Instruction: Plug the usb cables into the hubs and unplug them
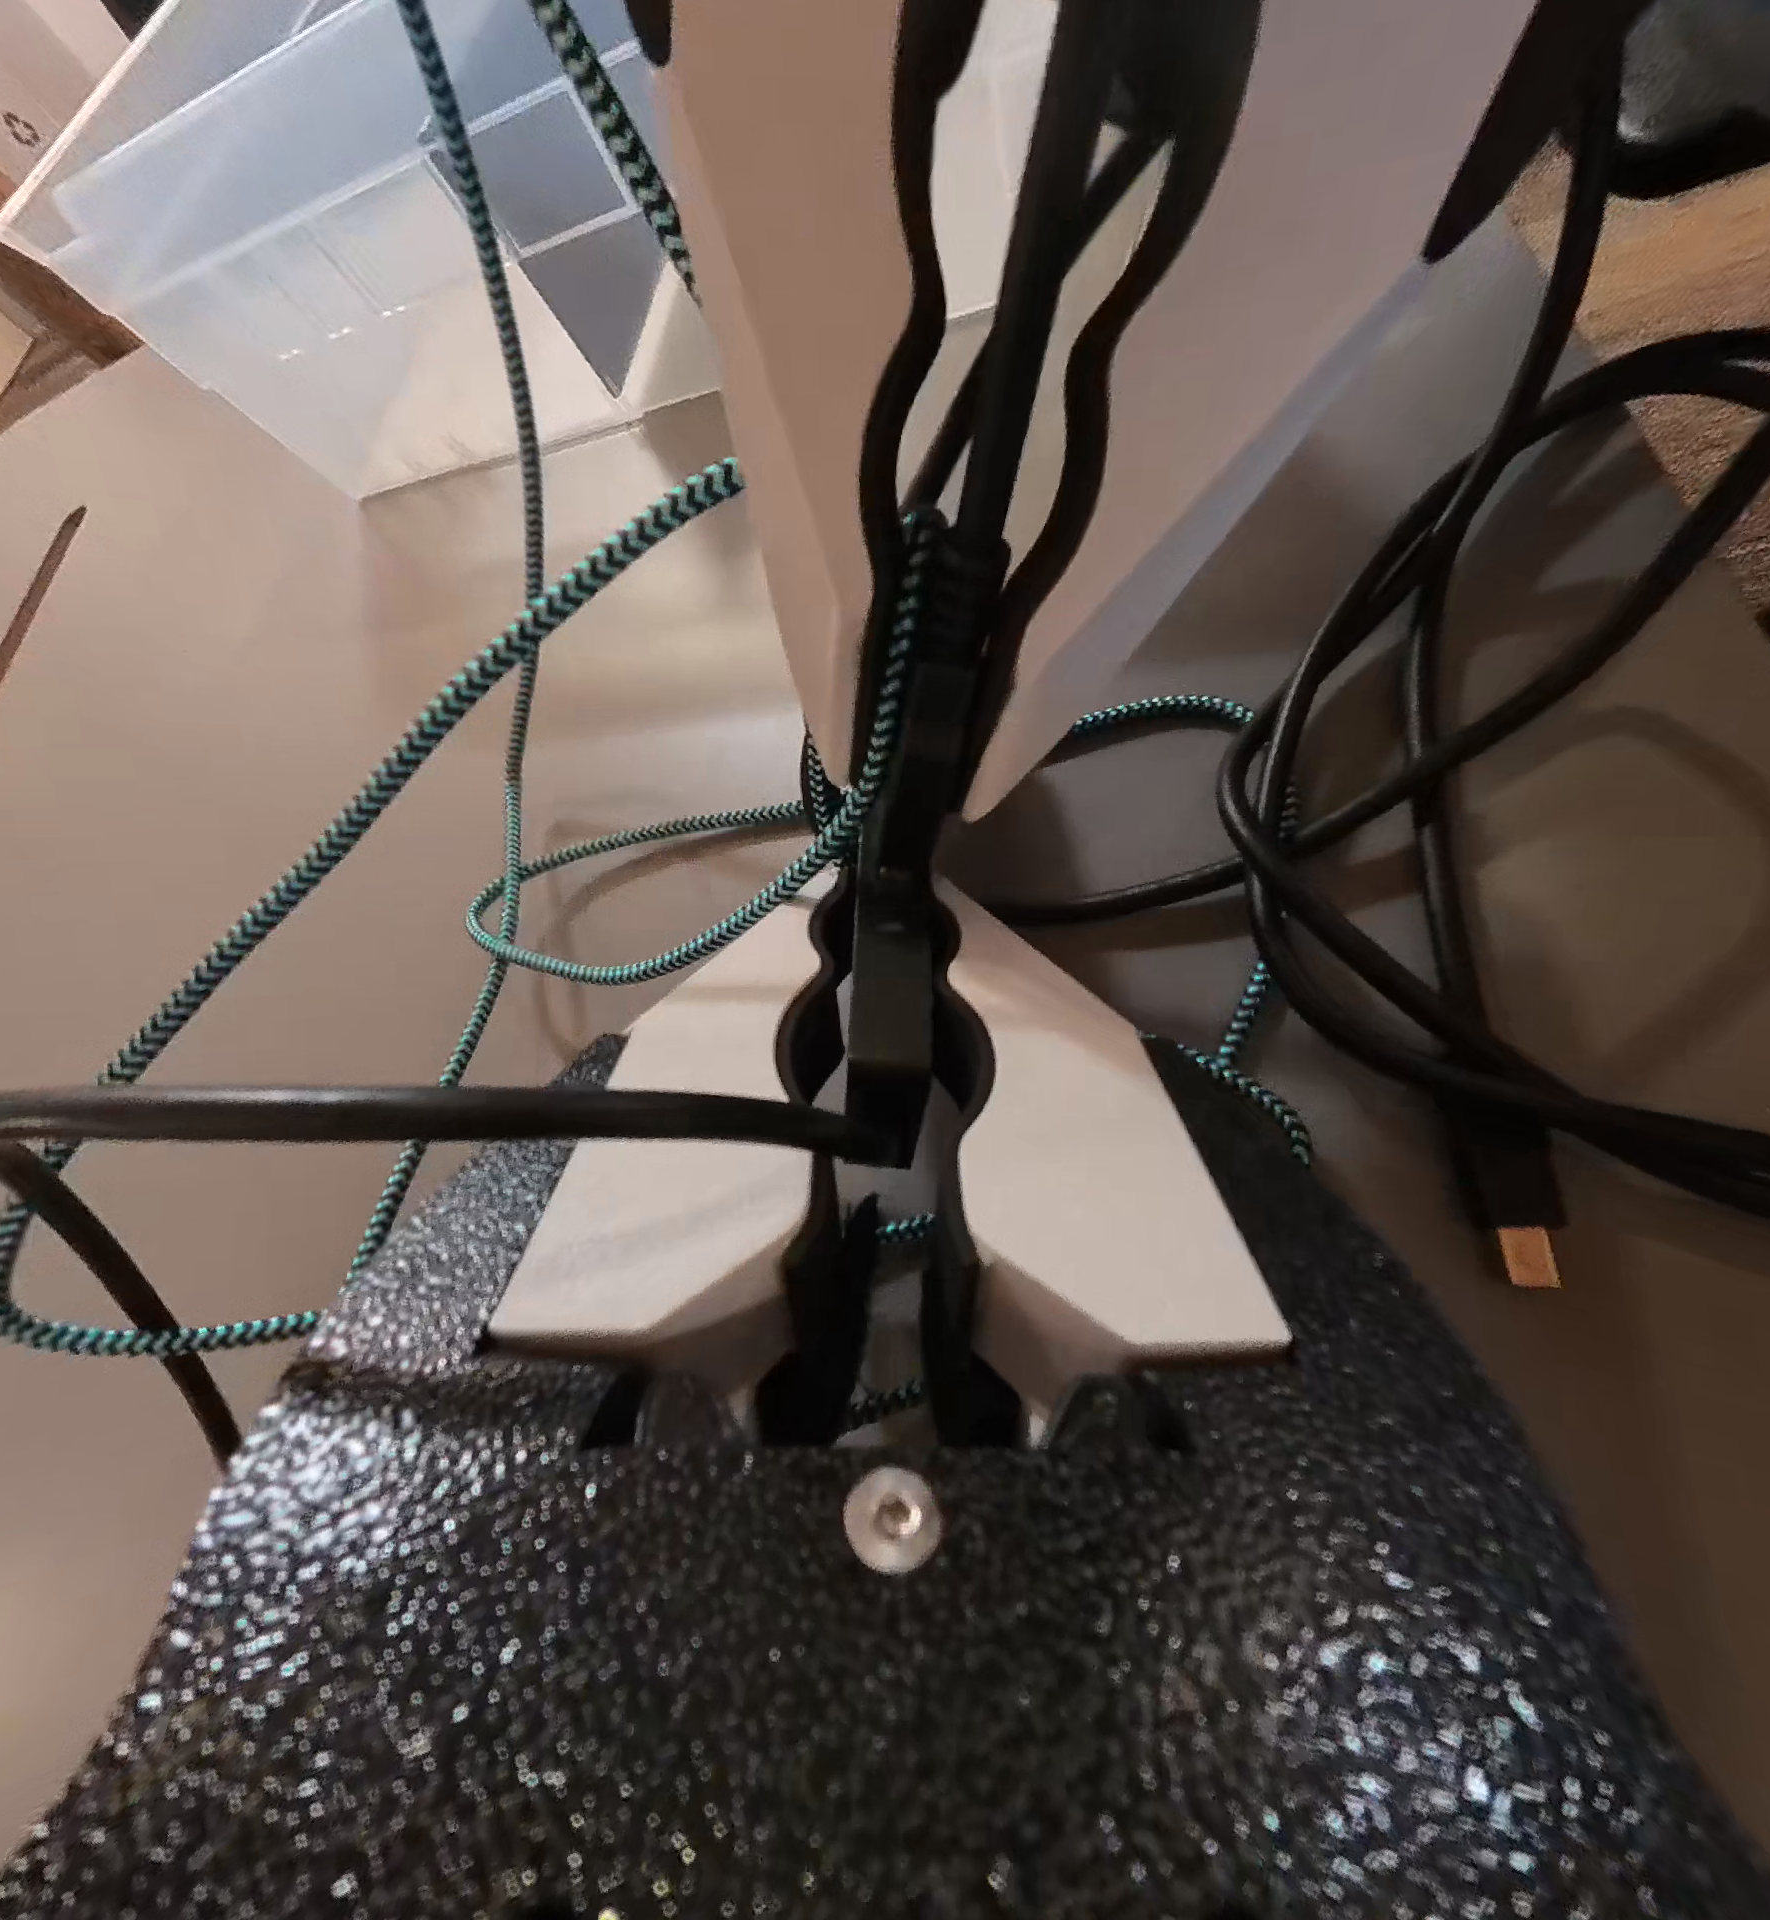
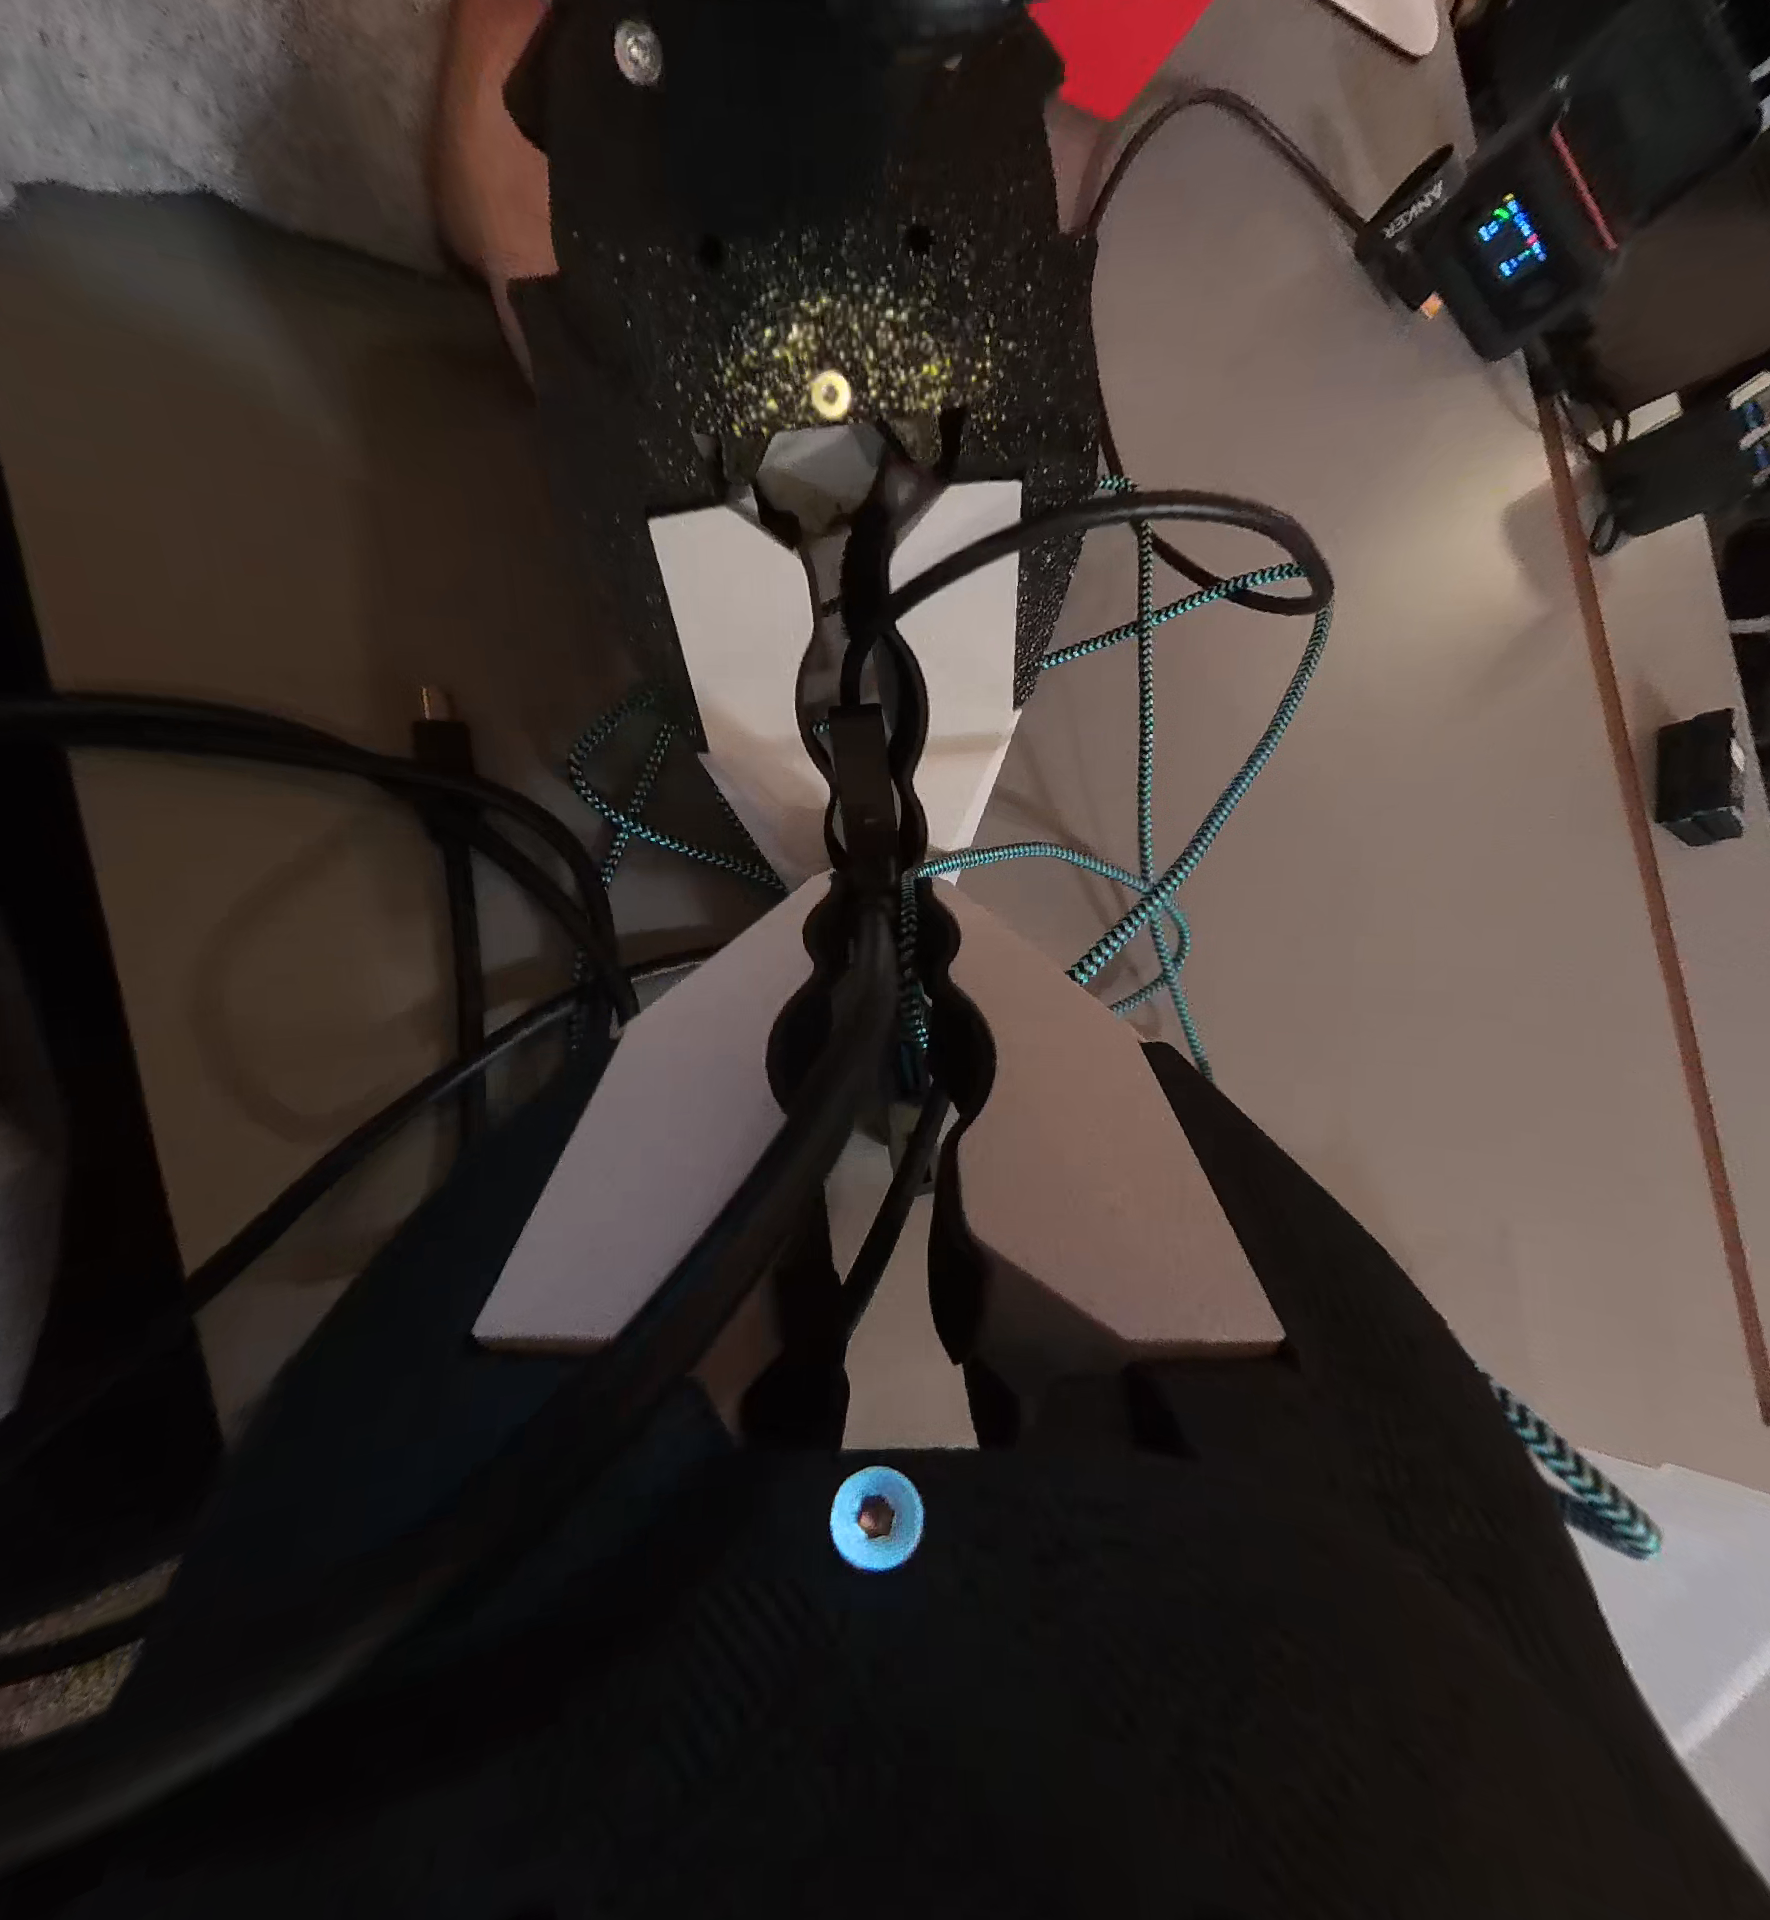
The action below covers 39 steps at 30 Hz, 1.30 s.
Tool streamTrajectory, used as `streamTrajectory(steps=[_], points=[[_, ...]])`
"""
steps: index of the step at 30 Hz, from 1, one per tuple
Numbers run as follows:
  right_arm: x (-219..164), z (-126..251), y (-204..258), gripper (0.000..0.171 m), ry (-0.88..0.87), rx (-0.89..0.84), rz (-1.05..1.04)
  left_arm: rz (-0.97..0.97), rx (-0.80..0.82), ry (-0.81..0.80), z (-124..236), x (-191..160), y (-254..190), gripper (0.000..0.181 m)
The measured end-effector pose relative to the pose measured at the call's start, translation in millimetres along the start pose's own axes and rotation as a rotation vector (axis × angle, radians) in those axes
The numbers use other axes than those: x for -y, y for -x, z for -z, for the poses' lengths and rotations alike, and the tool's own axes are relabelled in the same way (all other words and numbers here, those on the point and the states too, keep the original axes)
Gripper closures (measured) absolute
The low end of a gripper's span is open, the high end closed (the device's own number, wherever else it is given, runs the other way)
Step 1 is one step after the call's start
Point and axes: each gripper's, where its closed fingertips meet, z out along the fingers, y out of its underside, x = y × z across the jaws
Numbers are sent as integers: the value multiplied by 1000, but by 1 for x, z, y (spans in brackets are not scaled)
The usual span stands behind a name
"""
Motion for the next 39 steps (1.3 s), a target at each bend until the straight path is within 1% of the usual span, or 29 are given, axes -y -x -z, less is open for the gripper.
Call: streamTrajectory(steps=[8, 12, 14, 15, 17, 18, 22, 23, 25, 26, 27, 30, 32, 33, 39], points=[[-1, -5, 0, 161, 49, 96, -6, 37, -6, 24, -2, -2, 0, 174], [-1, -6, -1, 161, 17, 123, -28, 63, -24, 24, -2, -2, 0, 174], [1, -4, -3, 159, -17, 99, -20, 61, -33, 8, -1, 0, -1, 173], [2, -2, -5, 156, -33, 80, -23, 56, -32, 1, -1, 1, -2, 173], [6, 4, -4, 129, -69, 63, -56, 45, -21, -2, 0, 1, -1, 173], [8, 10, -6, 121, -95, 50, -67, 36, -19, -1, 0, 1, -1, 173], [18, 40, -21, 124, -198, -47, -42, 53, -34, -4, 0, 2, -2, 173], [18, 45, -19, 128, -203, -32, -36, 57, -41, -6, 0, 2, -2, 173], [16, 46, -7, 136, -174, 66, -43, 55, -51, -9, 0, 2, -4, 173], [18, 45, -5, 140, -176, 88, -48, 54, -55, -10, 0, 2, -4, 173], [21, 44, -4, 140, -184, 96, -49, 51, -57, -12, 0, 3, -5, 173], [19, 31, -2, 142, -116, 122, -24, 44, -59, -11, 0, 3, -6, 173], [14, 22, 0, 159, -40, 141, 20, 38, -60, -12, 0, 3, -6, 173], [11, 18, -2, 164, 1, 136, 47, 35, -59, -8, 0, 2, -6, 173], [5, 16, 0, 165, 145, 206, 111, 42, -48, -1, -1, 3, -7, 174]])
